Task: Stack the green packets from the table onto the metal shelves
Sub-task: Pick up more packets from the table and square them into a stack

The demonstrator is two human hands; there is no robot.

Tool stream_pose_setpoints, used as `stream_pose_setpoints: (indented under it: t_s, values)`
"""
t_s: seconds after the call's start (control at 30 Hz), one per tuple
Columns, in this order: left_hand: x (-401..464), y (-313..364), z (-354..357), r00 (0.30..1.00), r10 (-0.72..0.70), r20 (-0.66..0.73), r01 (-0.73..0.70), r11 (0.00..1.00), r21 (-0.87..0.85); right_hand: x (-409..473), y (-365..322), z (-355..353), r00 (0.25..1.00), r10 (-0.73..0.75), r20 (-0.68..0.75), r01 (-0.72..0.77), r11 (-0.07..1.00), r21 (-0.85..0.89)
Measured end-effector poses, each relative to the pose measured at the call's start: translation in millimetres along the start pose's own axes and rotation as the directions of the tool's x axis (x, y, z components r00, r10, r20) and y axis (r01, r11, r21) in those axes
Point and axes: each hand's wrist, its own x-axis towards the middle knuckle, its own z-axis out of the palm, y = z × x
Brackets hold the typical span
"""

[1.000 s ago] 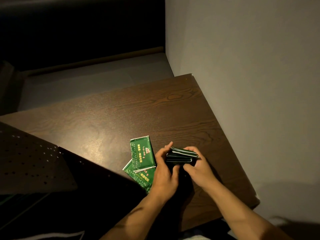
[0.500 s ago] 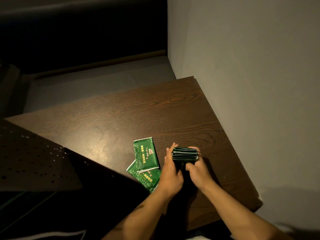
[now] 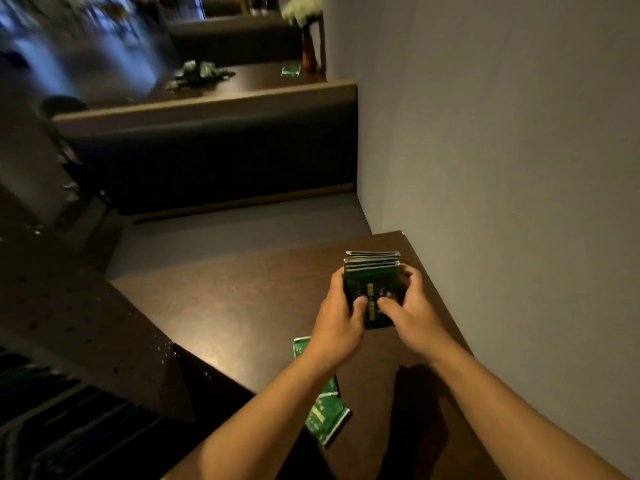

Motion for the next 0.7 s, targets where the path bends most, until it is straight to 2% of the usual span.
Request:
stream_pose_setpoints:
  t_s: [0.13,0.3,0.37,0.47,0.53,0.6,0.63,0.7]
  values:
    - [12,70,-54,0.983,0.124,-0.136,-0.122,0.992,0.025,9,-84,6,0.977,-0.199,0.077,0.198,0.98,0.025]
    - [14,160,-128,0.932,0.238,-0.273,-0.233,0.971,0.052,5,-204,26,0.889,-0.428,0.164,0.428,0.903,0.032]
    - [9,203,-156,0.884,0.3,-0.358,-0.28,0.954,0.107,0,-254,38,0.84,-0.502,0.206,0.505,0.862,0.042]
    - [-6,266,-198,0.767,0.428,-0.478,-0.333,0.903,0.273,-15,-332,59,0.778,-0.558,0.289,0.607,0.786,-0.116]
    - [-17,305,-235,0.689,0.478,-0.545,-0.359,0.878,0.317,-28,-388,76,0.694,-0.646,0.318,0.66,0.747,0.077]
    - [-29,335,-274,0.645,0.482,-0.593,-0.372,0.876,0.307,-38,-436,96,0.593,-0.702,0.394,0.601,0.711,0.364]
    - [-37,348,-296,0.629,0.479,-0.612,-0.384,0.876,0.292,-42,-460,111,0.549,-0.711,0.44,0.569,0.703,0.426]
    - [-48,365,-330,0.613,0.44,-0.656,-0.368,0.894,0.256,-43,-491,134,0.478,-0.699,0.532,0.55,0.711,0.439]
